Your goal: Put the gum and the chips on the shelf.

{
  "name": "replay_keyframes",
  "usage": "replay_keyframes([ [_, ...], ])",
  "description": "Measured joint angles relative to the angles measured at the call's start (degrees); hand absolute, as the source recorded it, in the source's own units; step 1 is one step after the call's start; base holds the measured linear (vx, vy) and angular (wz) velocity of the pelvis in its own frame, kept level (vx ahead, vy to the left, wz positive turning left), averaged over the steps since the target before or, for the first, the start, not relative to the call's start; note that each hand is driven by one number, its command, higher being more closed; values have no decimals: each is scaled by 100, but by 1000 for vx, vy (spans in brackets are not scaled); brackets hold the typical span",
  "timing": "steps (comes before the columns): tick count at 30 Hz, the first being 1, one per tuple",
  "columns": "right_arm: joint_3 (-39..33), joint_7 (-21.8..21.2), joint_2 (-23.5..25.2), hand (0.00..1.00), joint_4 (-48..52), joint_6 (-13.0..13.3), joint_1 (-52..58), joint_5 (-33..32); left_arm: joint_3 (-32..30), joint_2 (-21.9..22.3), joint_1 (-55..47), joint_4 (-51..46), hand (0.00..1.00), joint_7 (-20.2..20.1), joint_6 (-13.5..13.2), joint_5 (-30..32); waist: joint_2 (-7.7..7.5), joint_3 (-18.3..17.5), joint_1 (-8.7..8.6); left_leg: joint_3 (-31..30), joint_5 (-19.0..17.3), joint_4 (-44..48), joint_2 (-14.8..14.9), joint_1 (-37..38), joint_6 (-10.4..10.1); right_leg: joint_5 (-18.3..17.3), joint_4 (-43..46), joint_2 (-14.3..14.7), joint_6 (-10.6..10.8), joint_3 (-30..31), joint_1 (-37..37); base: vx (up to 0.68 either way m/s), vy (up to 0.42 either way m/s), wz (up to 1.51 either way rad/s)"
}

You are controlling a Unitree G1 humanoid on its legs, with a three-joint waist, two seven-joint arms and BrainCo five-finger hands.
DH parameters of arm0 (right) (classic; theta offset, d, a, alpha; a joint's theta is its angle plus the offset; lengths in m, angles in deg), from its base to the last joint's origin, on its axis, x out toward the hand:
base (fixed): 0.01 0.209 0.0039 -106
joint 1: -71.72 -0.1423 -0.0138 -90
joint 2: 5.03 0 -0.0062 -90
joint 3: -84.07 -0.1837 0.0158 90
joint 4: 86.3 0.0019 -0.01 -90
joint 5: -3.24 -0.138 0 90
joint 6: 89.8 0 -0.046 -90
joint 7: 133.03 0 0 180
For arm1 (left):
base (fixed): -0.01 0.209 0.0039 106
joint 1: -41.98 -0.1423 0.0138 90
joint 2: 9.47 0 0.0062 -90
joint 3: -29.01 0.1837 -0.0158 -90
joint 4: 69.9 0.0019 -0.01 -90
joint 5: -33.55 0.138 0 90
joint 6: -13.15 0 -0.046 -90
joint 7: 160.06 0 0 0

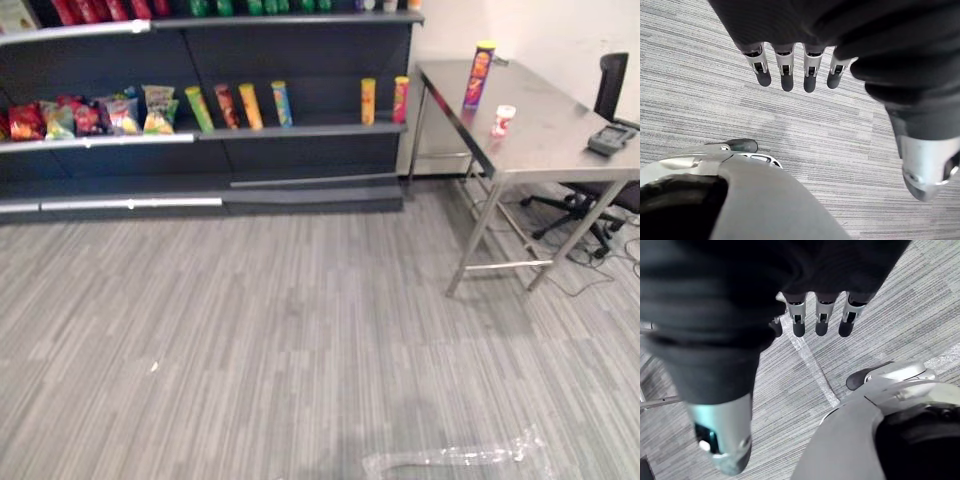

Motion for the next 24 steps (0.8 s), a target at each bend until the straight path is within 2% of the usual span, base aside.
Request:
replay_keyframes([
  [6,-178,-2,37,0,-69,7,-147,-3,-40,13,35,2,0,34,-33,-2,7,108,6,137,-57,-7,13,140,-95,-22,-21,5,61,-7,130,36,-6,-3],
  [24,-137,26,37,0,-99,121,-142,-11,-23,17,33,5,0,56,-44,2,-31,138,8,182,-25,-61,9,140,-81,-37,-95,0,72,-53,151,-34,-32,-1],
])
